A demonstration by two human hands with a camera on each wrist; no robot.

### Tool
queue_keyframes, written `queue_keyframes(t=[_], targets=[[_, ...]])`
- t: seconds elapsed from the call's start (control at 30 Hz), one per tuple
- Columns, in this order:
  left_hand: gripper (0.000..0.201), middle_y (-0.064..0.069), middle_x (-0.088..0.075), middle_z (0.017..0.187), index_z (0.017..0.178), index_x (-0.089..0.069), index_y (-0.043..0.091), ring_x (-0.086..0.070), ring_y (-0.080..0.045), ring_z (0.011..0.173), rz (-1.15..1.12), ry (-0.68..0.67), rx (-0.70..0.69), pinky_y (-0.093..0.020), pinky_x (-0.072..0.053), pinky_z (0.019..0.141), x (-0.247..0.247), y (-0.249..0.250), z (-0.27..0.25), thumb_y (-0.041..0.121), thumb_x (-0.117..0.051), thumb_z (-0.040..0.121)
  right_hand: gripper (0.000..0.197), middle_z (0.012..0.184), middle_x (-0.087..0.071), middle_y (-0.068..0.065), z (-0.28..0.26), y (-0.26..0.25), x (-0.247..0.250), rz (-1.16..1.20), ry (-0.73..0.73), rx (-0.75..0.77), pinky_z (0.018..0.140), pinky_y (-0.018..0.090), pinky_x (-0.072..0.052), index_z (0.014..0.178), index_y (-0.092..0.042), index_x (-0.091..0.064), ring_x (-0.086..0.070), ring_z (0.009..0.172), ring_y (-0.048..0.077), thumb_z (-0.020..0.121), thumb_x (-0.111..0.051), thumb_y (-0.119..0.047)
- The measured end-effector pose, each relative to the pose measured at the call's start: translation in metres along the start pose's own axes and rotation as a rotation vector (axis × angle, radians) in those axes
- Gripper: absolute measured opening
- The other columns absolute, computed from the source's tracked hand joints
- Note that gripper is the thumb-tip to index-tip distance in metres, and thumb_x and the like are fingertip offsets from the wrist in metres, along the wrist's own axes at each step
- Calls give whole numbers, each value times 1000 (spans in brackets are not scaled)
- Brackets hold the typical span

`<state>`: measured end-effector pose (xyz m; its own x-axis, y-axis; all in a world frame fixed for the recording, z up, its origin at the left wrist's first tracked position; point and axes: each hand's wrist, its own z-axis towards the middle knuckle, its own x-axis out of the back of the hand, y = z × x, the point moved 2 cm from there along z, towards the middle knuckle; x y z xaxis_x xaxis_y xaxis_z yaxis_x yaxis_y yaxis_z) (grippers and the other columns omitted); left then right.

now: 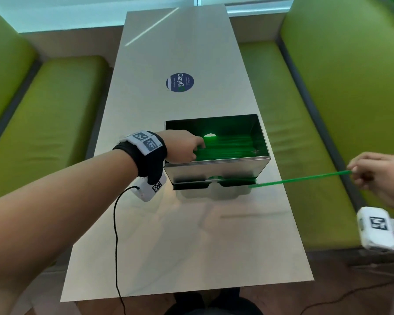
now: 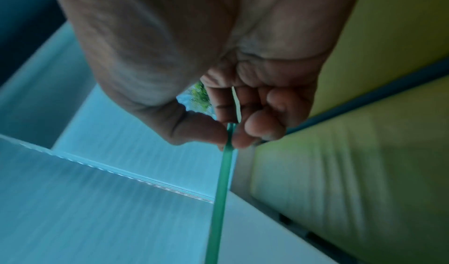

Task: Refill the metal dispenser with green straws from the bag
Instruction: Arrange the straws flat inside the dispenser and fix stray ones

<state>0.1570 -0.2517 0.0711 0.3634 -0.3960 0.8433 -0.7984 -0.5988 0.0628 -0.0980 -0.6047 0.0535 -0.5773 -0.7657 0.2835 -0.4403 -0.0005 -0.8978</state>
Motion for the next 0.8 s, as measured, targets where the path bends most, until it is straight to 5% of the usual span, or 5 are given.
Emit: queue_keyframes(t=[0.13,0.27,0.43,0.6,0.8], targets=[[47,-3,-67,126,140,-54,21,-61,-26,113,-36,41,21,-38,-50,98,4,-1,-4,14,-48,95,18,50,-60,-4,-18,-72,-14,211,-78,227,40,14,-41,76,-4,-58,-55,44,9,85,-51,11],[53,-8,-67,119,141,-48,16,-63,-28,101,-171,167,123,-45,-55,91,18,-10,-13,3,-44,90,17,58,-70,-3,-16,-109,-89,-70,-75,448,48,16,-46,78,-16,-72,-57,49,7,76,-66,0],[38,-4,-70,112,119,-62,14,-64,-23,101,-344,319,197,-35,-55,86,25,-23,-23,-2,-49,87,15,88,-76,8,-6,-102,-148,-389,-143,446,64,8,-47,92,-15,-80,-62,74,11,81,-73,-8],[40,3,-72,105,115,-67,15,-67,-15,97,-434,384,141,-23,-50,82,36,-26,-41,-6,-48,86,14,87,-76,1,-7,-97,-147,-420,-104,533,61,0,-41,92,-21,-80,-58,66,-8,82,-75,-12],[41,4,-68,106,121,-66,20,-61,-15,92,-375,311,90,-26,-47,82,27,-14,-35,2,-46,91,33,113,-65,-18,-17,-89,-181,-692,-268,676,102,33,-37,107,-43,-71,-48,116,6,75,-66,-48]])
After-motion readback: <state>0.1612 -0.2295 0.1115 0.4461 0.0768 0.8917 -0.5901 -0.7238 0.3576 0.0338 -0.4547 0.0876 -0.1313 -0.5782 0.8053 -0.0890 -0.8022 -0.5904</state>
